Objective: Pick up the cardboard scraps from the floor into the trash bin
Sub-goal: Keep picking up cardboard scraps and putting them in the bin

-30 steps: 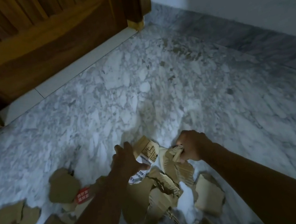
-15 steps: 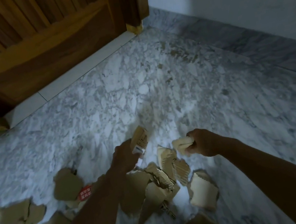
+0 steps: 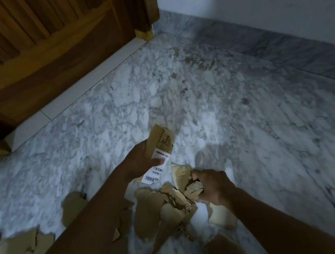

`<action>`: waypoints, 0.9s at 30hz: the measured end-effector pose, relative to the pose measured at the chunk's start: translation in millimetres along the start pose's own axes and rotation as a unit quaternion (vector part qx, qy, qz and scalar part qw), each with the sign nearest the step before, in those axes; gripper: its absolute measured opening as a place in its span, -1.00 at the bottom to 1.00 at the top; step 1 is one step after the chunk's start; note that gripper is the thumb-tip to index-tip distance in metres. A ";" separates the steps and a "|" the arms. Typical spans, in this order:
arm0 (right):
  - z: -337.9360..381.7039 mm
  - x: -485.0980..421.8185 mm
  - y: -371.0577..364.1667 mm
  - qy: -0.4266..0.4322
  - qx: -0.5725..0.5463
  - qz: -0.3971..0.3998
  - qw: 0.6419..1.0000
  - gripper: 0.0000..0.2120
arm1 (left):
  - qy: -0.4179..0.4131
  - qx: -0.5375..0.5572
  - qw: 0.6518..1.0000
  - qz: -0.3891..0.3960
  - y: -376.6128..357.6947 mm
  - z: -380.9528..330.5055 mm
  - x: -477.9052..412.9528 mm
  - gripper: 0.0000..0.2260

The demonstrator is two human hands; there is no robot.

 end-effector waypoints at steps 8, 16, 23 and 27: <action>-47.5 15.7 101.8 -0.034 -0.178 -0.110 0.977 -0.60 | 0.057 -0.139 0.985 0.084 -60.7 -16.1 -7.6 -0.64; -76.7 27.7 93.4 -0.066 -0.080 0.126 0.987 -0.65 | 0.055 -0.419 0.902 0.092 -117.3 -10.7 -30.7 -0.34; -67.1 38.4 14.6 -0.148 -0.031 0.089 0.984 -0.24 | 0.010 -0.238 0.971 -0.017 -100.7 -20.7 -23.1 -0.72; -61.1 36.6 -2.5 -0.163 -0.074 0.016 0.984 -0.23 | -0.016 -0.104 0.984 -0.142 -70.7 -32.5 -14.2 -0.55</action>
Point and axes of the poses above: each hand's wrist, its own x-axis away from the middle knuckle, its own y-axis out of the back of the hand, z = x × y, the point moved 7 cm from there along -x, towards the middle knuckle, and after that the axes turned 5 degrees about -x, right-handed, at the moved point
